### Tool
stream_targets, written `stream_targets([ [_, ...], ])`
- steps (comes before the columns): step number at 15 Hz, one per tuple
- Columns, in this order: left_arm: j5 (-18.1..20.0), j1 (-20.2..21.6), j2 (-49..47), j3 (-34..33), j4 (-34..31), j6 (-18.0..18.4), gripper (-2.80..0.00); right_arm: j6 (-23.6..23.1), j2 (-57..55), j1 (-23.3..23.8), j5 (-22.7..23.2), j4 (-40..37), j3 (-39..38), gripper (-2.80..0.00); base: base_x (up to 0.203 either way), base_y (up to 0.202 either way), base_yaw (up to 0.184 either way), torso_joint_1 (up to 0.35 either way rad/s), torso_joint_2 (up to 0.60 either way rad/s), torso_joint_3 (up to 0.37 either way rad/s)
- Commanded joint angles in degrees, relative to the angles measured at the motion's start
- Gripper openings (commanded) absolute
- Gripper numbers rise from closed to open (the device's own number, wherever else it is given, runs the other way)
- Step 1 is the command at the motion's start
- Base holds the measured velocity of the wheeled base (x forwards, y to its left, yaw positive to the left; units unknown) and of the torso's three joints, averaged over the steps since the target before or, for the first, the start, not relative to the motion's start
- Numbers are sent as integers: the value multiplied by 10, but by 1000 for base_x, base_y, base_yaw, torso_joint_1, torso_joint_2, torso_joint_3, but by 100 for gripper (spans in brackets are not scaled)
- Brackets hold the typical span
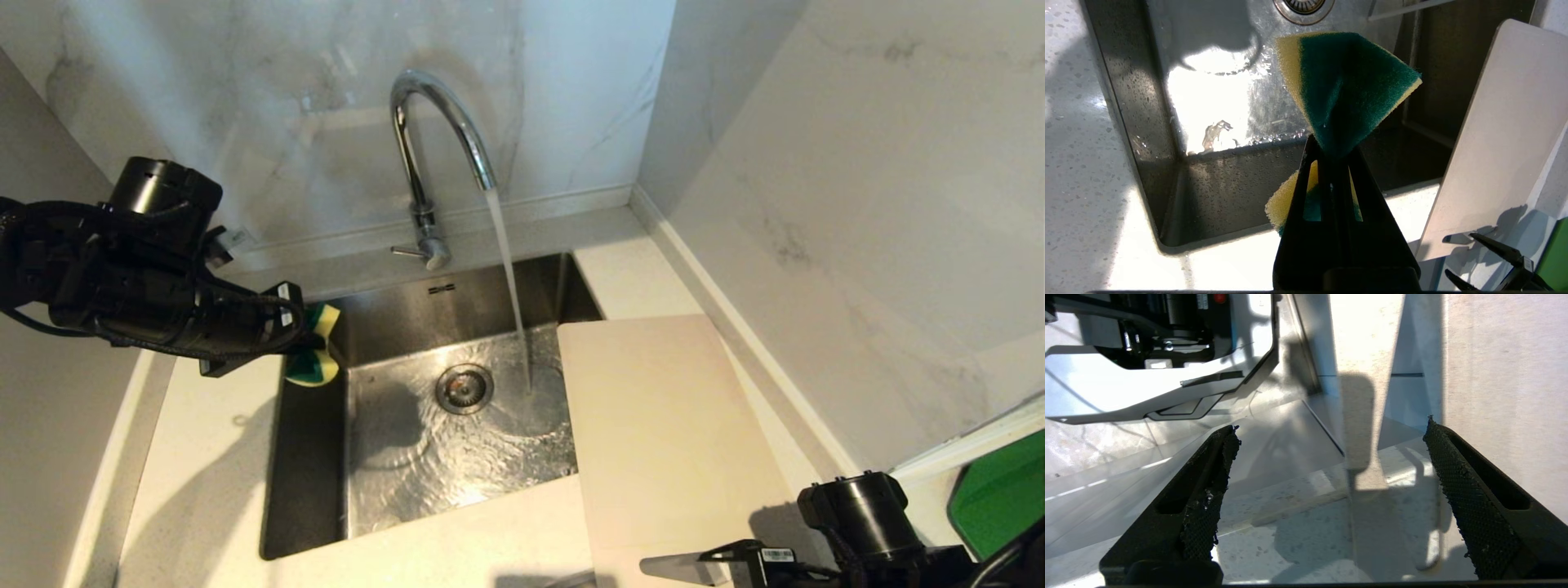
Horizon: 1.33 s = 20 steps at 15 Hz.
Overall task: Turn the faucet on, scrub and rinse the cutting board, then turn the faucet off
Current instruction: Put down the cutting board, then put down the cleaning cloth
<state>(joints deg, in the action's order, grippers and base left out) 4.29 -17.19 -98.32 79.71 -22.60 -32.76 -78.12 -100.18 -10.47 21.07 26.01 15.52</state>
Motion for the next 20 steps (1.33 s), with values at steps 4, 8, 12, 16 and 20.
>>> stream_targets([
  [4, -2, -1, 13, -1, -3, -3, -280, 2, 48, 1, 2, 2, -3, 0, 0, 0, 0, 0, 0, 0],
  [8, -2, -1, 23, -4, -12, -6, -280, 37, 66, 2, 39, 4, -2, -280, 0, 0, 0, 0, 0, 0],
  [12, -13, -1, 31, -4, -19, -6, -280, 71, 97, 2, 40, 4, -1, -280, 0, 0, 0, 0, 0, 0],
  [16, -18, 1, 40, -4, -40, -6, -280, 137, 156, 2, 41, 4, -2, -280, 0, 0, 0, 0, 0, 0],
  [20, -19, 1, 48, -4, -53, -6, -280, 242, 229, 2, 41, 4, -13, -280, 0, 0, 0, 0, 0, 0],
])
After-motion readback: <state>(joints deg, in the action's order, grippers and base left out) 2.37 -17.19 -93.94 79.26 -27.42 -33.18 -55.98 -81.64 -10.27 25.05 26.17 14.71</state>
